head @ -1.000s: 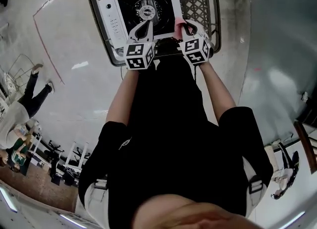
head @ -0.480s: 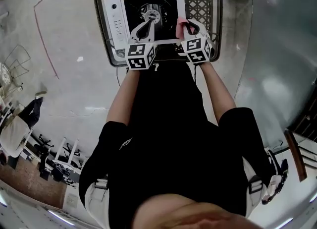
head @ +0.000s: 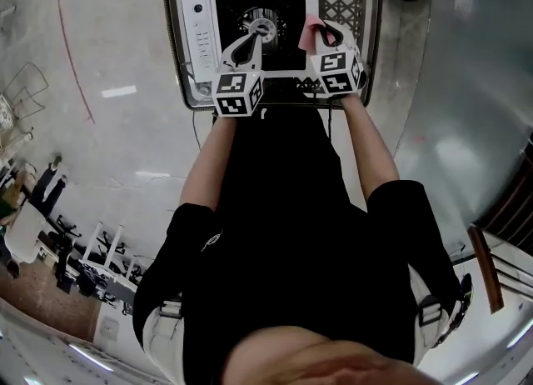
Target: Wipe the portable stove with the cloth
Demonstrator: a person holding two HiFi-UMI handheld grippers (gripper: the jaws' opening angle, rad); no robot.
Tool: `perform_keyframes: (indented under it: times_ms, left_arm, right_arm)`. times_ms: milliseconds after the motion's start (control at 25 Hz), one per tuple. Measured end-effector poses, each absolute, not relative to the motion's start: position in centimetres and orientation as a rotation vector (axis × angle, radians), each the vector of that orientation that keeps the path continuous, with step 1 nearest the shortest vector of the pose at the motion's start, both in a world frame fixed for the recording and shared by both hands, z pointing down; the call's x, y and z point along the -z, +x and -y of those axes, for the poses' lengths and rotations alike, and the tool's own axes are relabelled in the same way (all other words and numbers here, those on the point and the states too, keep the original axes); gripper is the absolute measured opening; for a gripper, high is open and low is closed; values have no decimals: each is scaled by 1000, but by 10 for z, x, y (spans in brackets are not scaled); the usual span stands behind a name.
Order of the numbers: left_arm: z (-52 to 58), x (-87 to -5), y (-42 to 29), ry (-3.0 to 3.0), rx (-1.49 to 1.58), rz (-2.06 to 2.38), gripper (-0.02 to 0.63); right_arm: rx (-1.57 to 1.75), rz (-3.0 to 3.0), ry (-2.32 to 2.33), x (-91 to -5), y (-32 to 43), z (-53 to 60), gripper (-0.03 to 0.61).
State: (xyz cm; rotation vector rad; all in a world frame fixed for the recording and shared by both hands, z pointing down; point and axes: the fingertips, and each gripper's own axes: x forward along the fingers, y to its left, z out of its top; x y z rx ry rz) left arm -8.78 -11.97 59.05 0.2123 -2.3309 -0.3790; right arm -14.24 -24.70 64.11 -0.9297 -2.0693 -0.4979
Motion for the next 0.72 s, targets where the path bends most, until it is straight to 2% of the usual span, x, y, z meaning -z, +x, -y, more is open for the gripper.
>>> perform_keyframes:
  times_ms: [720]
  left_arm:
    - [101,-586,-89,160,373,2337,0]
  right_arm:
    - [543,2112,-898,-649,-224,235,25]
